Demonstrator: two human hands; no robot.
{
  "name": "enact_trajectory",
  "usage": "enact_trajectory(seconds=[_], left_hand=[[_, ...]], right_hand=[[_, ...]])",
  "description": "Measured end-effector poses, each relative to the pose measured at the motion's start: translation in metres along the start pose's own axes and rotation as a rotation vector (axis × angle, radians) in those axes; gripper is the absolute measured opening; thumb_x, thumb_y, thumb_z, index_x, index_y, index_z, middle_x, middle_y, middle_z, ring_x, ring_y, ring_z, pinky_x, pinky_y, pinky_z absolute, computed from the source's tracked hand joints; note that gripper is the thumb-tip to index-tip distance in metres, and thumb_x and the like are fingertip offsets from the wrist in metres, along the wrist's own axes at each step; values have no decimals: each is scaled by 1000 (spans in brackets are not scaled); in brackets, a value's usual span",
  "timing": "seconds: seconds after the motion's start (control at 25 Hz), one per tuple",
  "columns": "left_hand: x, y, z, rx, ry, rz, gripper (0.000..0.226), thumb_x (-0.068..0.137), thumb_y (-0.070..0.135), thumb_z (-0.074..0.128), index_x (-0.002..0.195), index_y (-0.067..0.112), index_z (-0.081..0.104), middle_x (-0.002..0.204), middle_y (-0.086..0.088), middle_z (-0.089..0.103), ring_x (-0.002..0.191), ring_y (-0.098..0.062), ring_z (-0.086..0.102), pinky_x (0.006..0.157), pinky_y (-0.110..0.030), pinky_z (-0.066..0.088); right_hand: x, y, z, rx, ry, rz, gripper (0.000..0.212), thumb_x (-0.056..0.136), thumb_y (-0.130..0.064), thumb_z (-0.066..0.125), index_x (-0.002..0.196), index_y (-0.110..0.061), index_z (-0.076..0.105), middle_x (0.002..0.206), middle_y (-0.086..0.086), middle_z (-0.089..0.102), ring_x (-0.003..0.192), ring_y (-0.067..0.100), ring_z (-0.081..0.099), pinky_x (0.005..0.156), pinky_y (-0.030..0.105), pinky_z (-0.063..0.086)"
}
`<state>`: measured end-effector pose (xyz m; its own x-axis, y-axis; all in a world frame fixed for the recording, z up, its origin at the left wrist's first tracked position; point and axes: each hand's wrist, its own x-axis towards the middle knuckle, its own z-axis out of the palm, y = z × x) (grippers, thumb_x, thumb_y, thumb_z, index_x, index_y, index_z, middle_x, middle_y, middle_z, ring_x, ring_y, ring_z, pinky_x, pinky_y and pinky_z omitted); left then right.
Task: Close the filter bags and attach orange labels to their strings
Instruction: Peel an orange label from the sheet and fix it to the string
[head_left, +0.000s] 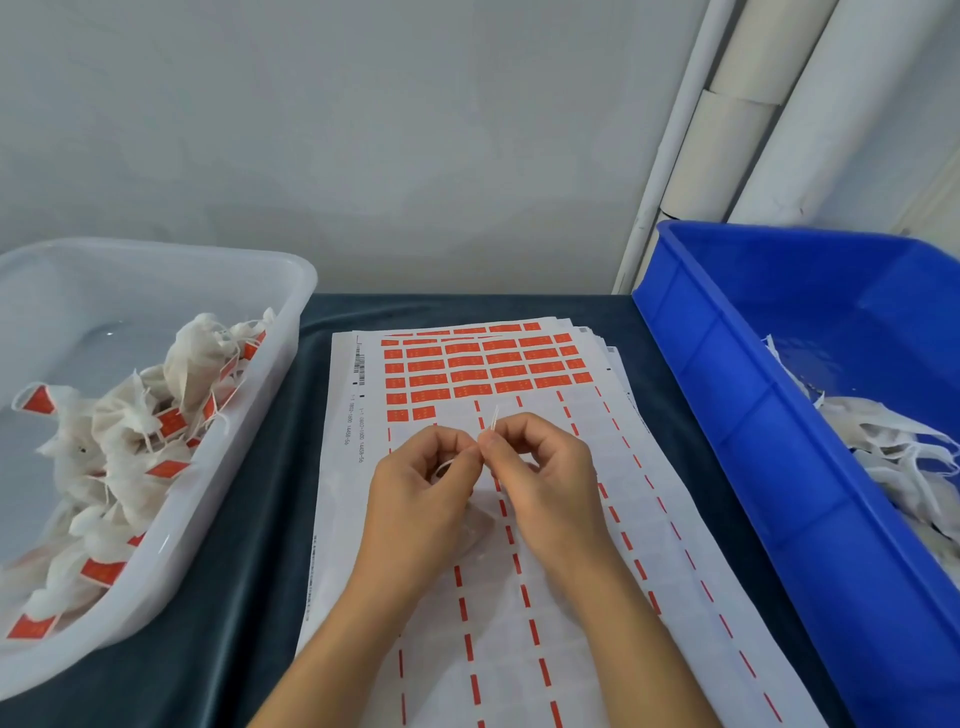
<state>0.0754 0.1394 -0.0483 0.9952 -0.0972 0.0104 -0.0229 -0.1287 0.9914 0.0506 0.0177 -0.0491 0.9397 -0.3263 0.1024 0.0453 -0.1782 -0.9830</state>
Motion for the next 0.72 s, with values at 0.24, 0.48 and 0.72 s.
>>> enact_trajectory(seconds=[0.24,0.48,0.72], left_hand=[[-4,5,-5,164,10,69,11,97,26,71,91,36,69,88,22,70,87,0,66,67,-11,52],[-8,12,-24,691,-55,130,1,98,42,65,99,42,65,95,22,56,83,-2,58,67,-10,40],[-21,37,-62,563,54,250,16,97,31,73,113,33,73,94,21,66,93,13,61,68,-2,47]], right_hand=[[2,0,0,88,98,47,9,100,-32,67,93,-28,71,90,-12,73,92,13,71,81,32,64],[2,-5,1,20,116,-74,5,96,-37,71,92,-38,70,83,-10,68,83,13,65,69,16,57],[-13,-24,24,-55,-102,-219,8,97,-28,70,93,-33,68,89,-17,72,91,8,71,75,18,60]])
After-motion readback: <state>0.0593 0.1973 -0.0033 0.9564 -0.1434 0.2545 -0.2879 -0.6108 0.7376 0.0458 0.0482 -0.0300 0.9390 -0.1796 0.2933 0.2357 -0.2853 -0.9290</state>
